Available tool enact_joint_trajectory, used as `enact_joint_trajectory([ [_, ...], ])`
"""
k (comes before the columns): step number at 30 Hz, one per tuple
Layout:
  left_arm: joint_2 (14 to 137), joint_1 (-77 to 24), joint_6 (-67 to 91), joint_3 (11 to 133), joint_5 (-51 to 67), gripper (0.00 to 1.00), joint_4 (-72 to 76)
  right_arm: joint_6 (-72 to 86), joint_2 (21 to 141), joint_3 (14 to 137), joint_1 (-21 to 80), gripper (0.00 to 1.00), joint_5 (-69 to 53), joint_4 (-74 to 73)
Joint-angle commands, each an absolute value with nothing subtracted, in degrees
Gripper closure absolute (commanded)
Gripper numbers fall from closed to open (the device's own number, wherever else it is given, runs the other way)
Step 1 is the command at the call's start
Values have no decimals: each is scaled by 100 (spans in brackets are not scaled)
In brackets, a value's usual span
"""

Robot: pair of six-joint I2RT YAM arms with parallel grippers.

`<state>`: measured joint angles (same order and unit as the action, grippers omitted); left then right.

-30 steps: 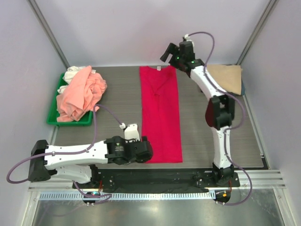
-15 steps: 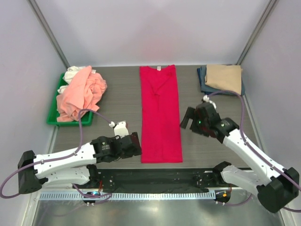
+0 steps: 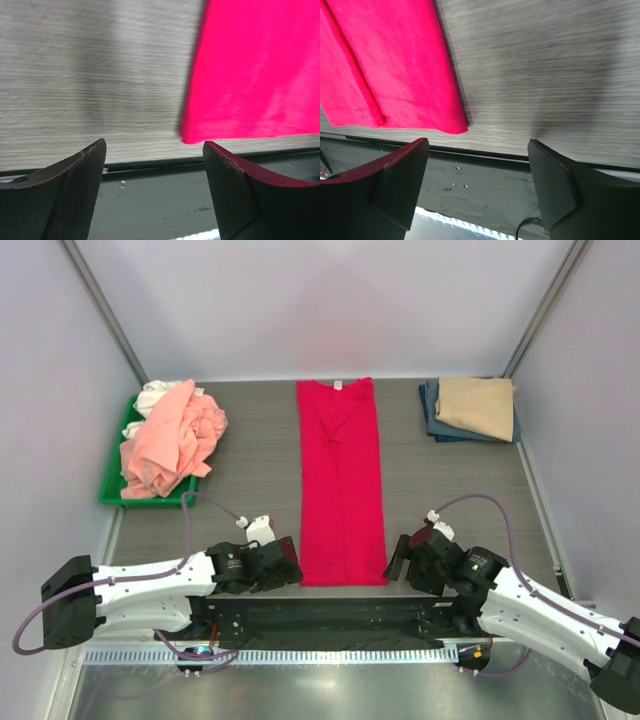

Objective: Fold and stack the t-shirts
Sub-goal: Fold the tshirt

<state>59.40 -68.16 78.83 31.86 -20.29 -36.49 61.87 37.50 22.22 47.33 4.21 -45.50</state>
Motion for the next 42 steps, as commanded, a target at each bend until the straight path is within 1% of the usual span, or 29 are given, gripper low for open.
enact_joint_trajectory([
  [1,6020,-6794,8156,2910,-1907,21,-2972,6705,3840,1935,4974,15,299,-3781],
  [2,6047,-6794,8174,2866,-1890,22,-2884,6706,3945,1873,4992,19,264,-3423],
  [3,6125,-6794,8226,2822,-1872,22,-2752,6697,4155,1785,5010,24,203,-3280],
  [5,6214,-6794,8244,2813,-1837,23,-2681,6601,4367,1767,5010,30,255,-3042],
  [7,6354,-6794,8253,2804,-1846,24,-2576,6548,4605,1714,5010,38,343,-2919],
  [8,6398,-6794,8262,2795,-1846,24,-2523,6539,4666,1688,5018,45,334,-2735],
  [10,6486,-6794,8271,2725,-1837,24,-2321,6556,4877,1574,5019,52,177,-2532],
  [11,6591,-6794,8288,2707,-1793,25,-2242,6557,4948,1556,5019,58,150,-2418],
  [15,6978,-6794,8332,2689,-1627,28,-1812,6548,4992,1547,5027,70,141,-2408],
  [16,7057,-6794,8341,2698,-1591,35,-1732,6548,4975,1538,5019,73,149,-2408],
  [17,7153,-6803,8341,2724,-1556,38,-1653,6548,4949,1529,5019,80,158,-2408],
  [18,7328,-6803,8332,2759,-1495,42,-1557,6539,4940,1512,5019,83,150,-2408],
  [19,7400,-6803,8332,2795,-1485,54,-1538,6539,4922,1512,5019,87,167,-2408],
  [20,7479,-6838,8315,2830,-1503,62,-1538,6522,4913,1512,5019,93,158,-2426],
  [21,7540,-6855,8297,2891,-1520,69,-1573,6521,4896,1512,5019,96,167,-2443],
  [22,7550,-6873,8314,2918,-1564,83,-1608,6504,4887,1529,5019,99,167,-2478],
  [24,7463,-6943,8402,3031,-1643,96,-1887,6504,4799,1573,5019,99,167,-2636],
  [25,7401,-7022,8437,3084,-1774,100,-2046,6513,4738,1582,5019,99,176,-2706],
  [26,7331,-7066,8464,3163,-1845,100,-2204,6539,4668,1599,5019,99,167,-2872],
  [29,6962,-7346,8622,3576,-2152,100,-3300,6819,4203,1679,5141,99,211,-3242],
  [31,6734,-7505,8692,4005,-2320,100,-3724,6952,3817,1932,5255,99,482,-3584],
  [34,6610,-7603,8587,4646,-2574,100,-4463,6865,3700,2635,5309,99,1043,-4270],
  [36,6566,-7576,8394,5017,-3029,100,-5015,6620,3857,3265,5326,99,1361,-4517],
  [37,6565,-7541,8315,5184,-3206,100,-5201,6549,4015,3487,5309,99,1728,-4587],
  [38,6574,-7341,8080,5481,-3304,100,-5360,6443,4347,3689,5274,99,1871,-4657],
  [39,6574,-7165,7886,5571,-3279,100,-5457,6216,4551,4066,5230,99,1976,-4658],
  [40,6566,-6737,7692,5651,-3165,100,-5423,6057,4727,4243,5142,99,2073,-4650],
  [41,6548,-6524,7447,5704,-3042,100,-5205,5908,5129,4410,5020,99,2083,-4589],
  [42,6522,-6321,7122,5730,-2919,100,-5081,5750,5307,4725,4749,99,2066,-4527],
])
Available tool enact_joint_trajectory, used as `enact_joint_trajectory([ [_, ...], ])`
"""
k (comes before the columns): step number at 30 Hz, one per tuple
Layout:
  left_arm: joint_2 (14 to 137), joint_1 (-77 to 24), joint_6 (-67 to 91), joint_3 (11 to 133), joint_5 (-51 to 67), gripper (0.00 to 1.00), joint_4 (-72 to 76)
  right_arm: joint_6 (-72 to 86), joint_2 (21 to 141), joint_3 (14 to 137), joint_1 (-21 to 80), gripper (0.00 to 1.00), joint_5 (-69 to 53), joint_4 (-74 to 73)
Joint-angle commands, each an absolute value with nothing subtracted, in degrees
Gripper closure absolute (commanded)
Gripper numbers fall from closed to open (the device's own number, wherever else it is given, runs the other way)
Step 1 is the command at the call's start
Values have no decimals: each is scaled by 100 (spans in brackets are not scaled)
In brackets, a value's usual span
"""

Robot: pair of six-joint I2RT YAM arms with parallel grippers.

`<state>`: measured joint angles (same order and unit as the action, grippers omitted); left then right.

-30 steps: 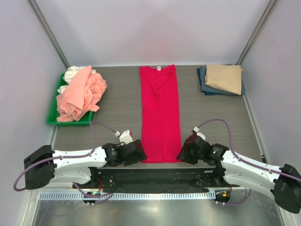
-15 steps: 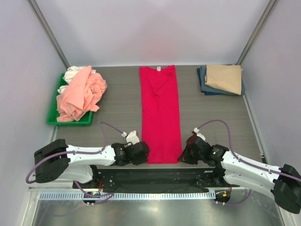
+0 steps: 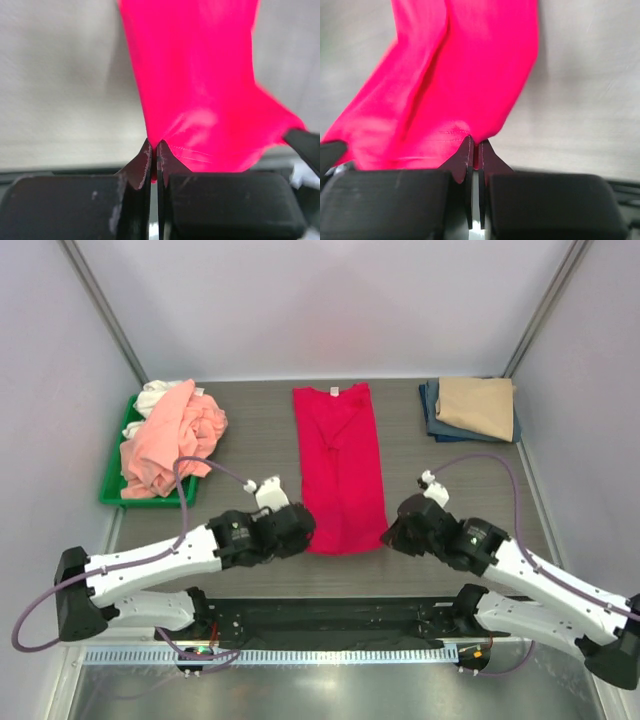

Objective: Fold and stack the t-shirts
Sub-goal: Fold the tshirt

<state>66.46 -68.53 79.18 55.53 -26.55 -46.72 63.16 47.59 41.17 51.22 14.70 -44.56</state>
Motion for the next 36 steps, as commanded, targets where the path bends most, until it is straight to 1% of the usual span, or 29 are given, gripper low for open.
enact_joint_trajectory([
  [1,6521,-5963,6928,5757,-2744,100,-4976,5409,5474,4859,4546,99,2005,-4465],
  [2,6556,-5785,6769,5800,-2646,100,-4827,5266,5641,4965,4379,99,1821,-4282],
  [3,6687,-5618,6472,5940,-2576,100,-4799,5082,5886,5122,3994,99,1715,-4167],
  [4,6767,-5277,6330,5994,-2392,100,-4764,4828,6028,5176,3842,99,1618,-3957],
  [6,7038,-4959,5926,6143,-2163,100,-4562,4589,6474,5438,3448,99,1373,-3859],
  [7,7118,-4696,5819,6196,-1953,100,-4466,4423,6625,5536,3358,99,1328,-3824],
  [13,7882,-3966,5248,6494,-1460,100,-3929,4026,7644,6064,2866,99,923,-3376],
  [17,8489,-3639,4949,6855,-1038,100,-3657,3798,8147,6371,2655,99,818,-3243],
  [26,9895,-3129,4299,8163,-739,100,-3770,3577,9245,7127,2250,99,572,-3067],
  [36,10845,-2804,3956,8964,-545,100,-3929,3472,10115,7831,2083,99,439,-3006],
])
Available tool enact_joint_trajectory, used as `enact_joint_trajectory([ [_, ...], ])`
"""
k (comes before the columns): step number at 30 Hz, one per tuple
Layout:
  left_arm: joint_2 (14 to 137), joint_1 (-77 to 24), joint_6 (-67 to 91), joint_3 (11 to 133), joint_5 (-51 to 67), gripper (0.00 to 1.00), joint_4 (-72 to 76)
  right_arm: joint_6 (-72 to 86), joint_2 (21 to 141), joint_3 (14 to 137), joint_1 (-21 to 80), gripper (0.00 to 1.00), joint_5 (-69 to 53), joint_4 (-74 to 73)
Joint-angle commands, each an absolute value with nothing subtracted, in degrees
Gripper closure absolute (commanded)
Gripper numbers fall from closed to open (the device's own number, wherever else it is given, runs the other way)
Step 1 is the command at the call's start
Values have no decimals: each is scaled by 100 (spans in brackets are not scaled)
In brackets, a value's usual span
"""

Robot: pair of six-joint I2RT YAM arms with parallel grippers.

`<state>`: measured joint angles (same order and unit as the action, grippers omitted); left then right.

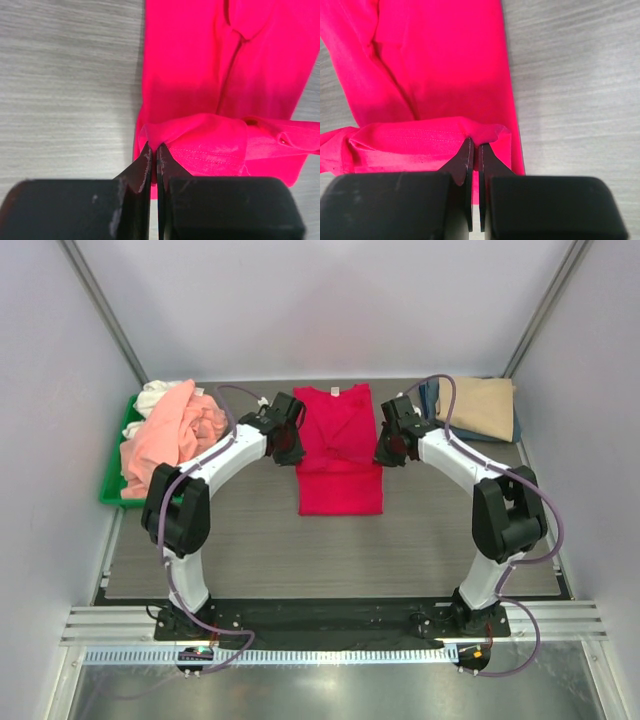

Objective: Fold and stack the t-shirts
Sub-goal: Fold the tshirt

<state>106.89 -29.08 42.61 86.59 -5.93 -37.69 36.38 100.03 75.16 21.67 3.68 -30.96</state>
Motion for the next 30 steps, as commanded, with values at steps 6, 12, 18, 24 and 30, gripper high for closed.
enact_joint_trajectory([
  [6,11188,-2672,3806,9272,-589,100,-3972,3428,10458,8050,1969,99,387,-2962],
  [12,11610,-2602,3674,9668,-536,99,-4061,3401,10784,8305,1899,99,360,-2936],
  [18,12241,-2321,3525,10840,-150,26,-4349,3419,11337,9060,1644,33,97,-3041],
  [24,12553,-2188,3349,12911,-176,15,-5888,3349,11226,10152,1424,15,308,-3771],
  [30,10778,-2399,3682,10102,-36,21,-4600,3270,9986,8239,1494,19,-271,-3167],
])
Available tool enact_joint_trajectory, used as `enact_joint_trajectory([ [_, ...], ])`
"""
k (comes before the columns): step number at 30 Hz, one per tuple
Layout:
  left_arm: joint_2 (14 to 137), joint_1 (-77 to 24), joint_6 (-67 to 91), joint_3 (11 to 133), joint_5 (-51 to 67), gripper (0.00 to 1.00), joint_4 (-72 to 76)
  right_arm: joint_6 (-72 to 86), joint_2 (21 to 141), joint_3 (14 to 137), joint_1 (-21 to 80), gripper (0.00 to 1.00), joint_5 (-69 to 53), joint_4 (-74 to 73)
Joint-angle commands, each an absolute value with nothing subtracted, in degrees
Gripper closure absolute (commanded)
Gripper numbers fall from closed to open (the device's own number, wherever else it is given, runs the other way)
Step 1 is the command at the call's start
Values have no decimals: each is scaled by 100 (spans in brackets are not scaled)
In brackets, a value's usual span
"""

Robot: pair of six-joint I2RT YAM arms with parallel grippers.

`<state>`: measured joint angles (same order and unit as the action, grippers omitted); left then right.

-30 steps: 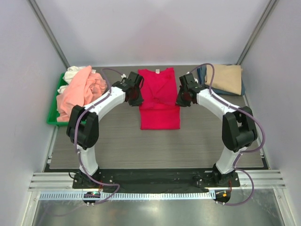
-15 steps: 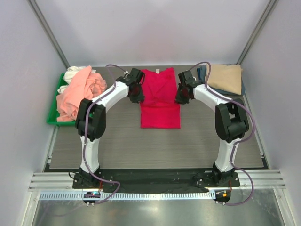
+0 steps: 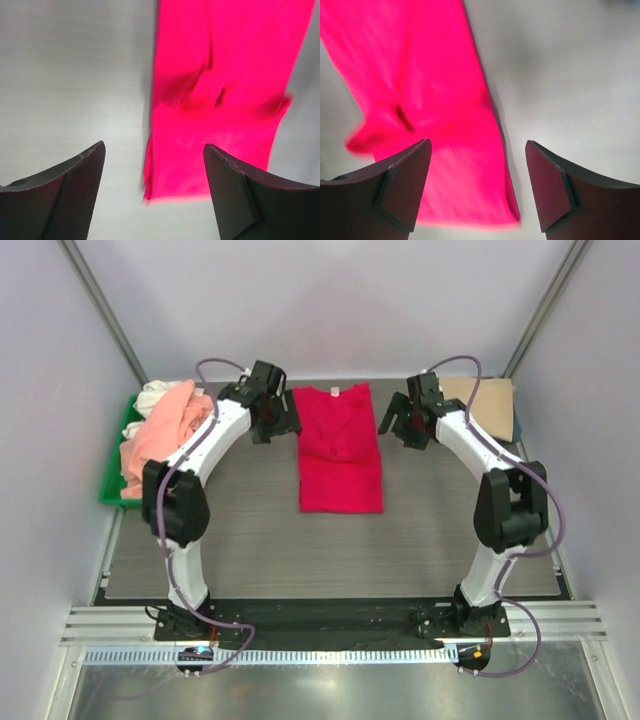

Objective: Fold and stack the t-shirts
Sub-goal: Fold the tshirt

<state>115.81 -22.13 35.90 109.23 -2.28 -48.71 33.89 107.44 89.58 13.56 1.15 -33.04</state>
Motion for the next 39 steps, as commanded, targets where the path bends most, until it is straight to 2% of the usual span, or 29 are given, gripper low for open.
enact_joint_trajectory([
  [1,10445,-2452,3717,9455,-35,22,-4466,3261,9628,7940,1512,22,-594,-3016],
  [2,10285,-2565,3761,9213,-35,23,-4378,3330,9485,7414,1607,25,-711,-2849],
  [5,9794,-2820,3893,8293,-53,25,-4053,3331,9325,7005,2001,31,-1098,-2321],
  [10,9010,-3049,4227,7077,-35,26,-3753,3252,9904,7426,2601,32,-1169,-2329],
  [16,7798,-3076,4333,6023,-35,26,-3902,3138,11055,8331,2777,34,-1134,-2434],
  [22,6954,-3076,4307,5599,-35,26,-4332,2716,12512,10131,2751,33,-678,-3188],
  [25,6707,-3085,4359,5406,167,26,-4500,2427,13111,11457,2690,34,-170,-3769],
  [26,6523,-3094,4438,5275,158,26,-4526,2347,13531,12357,2646,33,-45,-3962],
  [29,6215,-3120,4605,5107,167,26,-4535,2294,13999,14011,2356,32,202,-4543],
  [31,6100,-3129,4658,4984,184,26,-4474,2320,13861,14299,2215,31,211,-4632],
  [34,6038,-3146,4693,4878,176,26,-4202,2329,12967,13512,2188,29,299,-4422],
  [39,6354,-3155,4851,4694,439,25,-3115,2610,10990,9875,2188,25,220,-3544],
])
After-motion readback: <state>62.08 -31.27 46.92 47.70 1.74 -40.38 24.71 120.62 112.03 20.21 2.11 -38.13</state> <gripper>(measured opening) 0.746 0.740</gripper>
